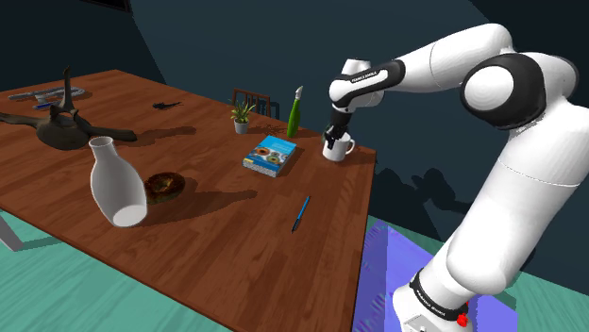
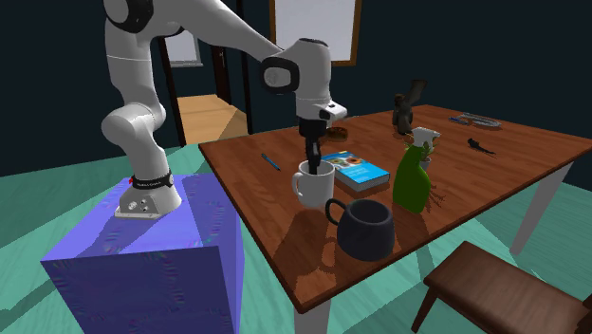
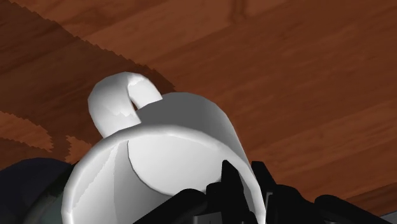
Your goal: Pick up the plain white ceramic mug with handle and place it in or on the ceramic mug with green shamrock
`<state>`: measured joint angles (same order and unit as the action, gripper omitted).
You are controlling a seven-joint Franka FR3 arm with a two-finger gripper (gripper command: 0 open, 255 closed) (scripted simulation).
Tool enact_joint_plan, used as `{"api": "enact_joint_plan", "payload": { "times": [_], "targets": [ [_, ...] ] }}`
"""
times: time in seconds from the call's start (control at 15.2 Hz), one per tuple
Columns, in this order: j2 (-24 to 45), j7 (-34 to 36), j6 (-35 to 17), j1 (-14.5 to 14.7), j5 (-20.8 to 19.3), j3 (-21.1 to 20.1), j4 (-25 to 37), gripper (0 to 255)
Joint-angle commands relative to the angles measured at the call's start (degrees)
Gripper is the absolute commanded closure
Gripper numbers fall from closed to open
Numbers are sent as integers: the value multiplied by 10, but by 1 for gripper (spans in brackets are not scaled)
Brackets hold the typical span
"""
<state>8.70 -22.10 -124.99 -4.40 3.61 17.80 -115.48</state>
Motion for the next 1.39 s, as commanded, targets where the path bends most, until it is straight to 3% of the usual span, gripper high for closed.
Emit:
{"api": "enact_joint_plan", "payload": {
  "times": [0.0,1.32],
  "targets": [
    [-8,3,14,1,-3,0,7,255],
    [-52,16,160,4,-21,2,111,255]
  ]
}}
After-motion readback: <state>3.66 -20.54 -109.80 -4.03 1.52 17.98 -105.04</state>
